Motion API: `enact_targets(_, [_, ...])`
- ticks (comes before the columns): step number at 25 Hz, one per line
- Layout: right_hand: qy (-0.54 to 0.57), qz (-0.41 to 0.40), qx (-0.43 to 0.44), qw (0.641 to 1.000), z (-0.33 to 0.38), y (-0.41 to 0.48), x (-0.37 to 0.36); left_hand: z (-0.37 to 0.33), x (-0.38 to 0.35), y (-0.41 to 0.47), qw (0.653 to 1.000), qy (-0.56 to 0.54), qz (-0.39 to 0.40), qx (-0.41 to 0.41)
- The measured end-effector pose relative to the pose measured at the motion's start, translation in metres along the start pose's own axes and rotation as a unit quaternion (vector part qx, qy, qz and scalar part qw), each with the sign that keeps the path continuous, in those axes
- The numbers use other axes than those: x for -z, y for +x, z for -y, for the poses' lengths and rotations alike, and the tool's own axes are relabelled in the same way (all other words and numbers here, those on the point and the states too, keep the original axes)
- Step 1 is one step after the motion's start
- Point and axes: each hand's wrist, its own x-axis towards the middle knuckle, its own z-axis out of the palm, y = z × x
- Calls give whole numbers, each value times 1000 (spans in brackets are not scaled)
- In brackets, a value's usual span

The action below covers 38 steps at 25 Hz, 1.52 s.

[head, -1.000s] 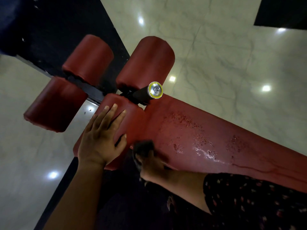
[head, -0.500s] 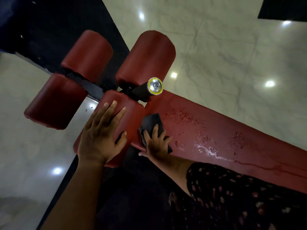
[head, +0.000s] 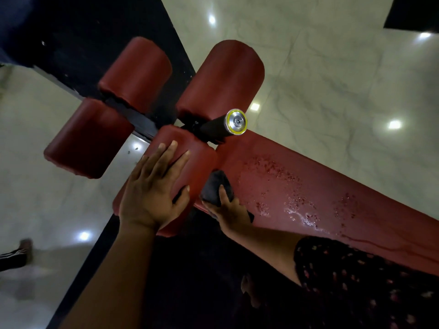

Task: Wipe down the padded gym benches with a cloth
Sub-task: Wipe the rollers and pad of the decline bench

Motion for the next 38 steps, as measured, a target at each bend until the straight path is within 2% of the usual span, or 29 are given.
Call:
enact_targets(2, [-43, 28, 136, 989, -43, -8, 1, 0, 0, 0, 1000, -2, -4, -5])
enact_targets(4, [-90, 62, 193, 975, -91, -6, 8, -2, 0, 1, 1000, -2, -6, -6])
enact_targets(7, [-175, 4, 151, 973, -153, 19, 38, -4, 0, 0, 1000, 2, -6, -2])
enact_targets(10, [-233, -4, 62, 970, -185, 43, 87, -3, -1, 0, 1000, 4, -6, -5])
enact_targets(12, [-192, -22, -25, 981, -186, 55, 98, -2, -1, 1, 1000, 4, -8, -6])
enact_targets(14, [-55, -36, -133, 989, -181, 64, 93, -2, -1, 0, 1000, 5, -10, -6])
enact_targets(16, [89, -61, -217, 970, -172, 69, 82, -2, -1, 0, 1000, 4, -9, -6])
enact_targets(19, [210, -103, -260, 937, -146, 61, 65, -3, -1, 0, 1000, 2, -8, -4])
enact_targets(22, [256, -75, -263, 927, -91, 26, 38, -3, -2, 0, 1000, 10, 4, 3])
enact_targets(24, [210, -19, -231, 950, -55, -2, 15, -2, -2, 0, 1000, 11, 8, 1])
enact_targets(26, [99, 23, -149, 984, -23, -33, -10, -1, -2, 0, 1000, 9, 8, -3])
enact_targets(29, [10, 49, -50, 997, 4, -66, -32, -4, 0, -1, 1000, 6, 1, -1])
enact_targets(31, [-51, 70, 59, 995, -11, -76, -34, -5, 2, 0, 1000, 7, -9, -8])
enact_targets(33, [-132, 74, 199, 968, -46, -76, -30, -7, 2, -1, 999, 26, -30, -26])
enact_targets(34, [-173, 62, 238, 954, -70, -72, -26, -8, 0, -2, 998, 32, -39, -38])
enact_targets(36, [-218, 43, 250, 942, -112, -63, -4, -6, -2, -3, 996, 39, -48, -59])
enact_targets(38, [-234, 18, 195, 952, -154, -47, 24, -5, -4, -2, 996, 38, -51, -65])
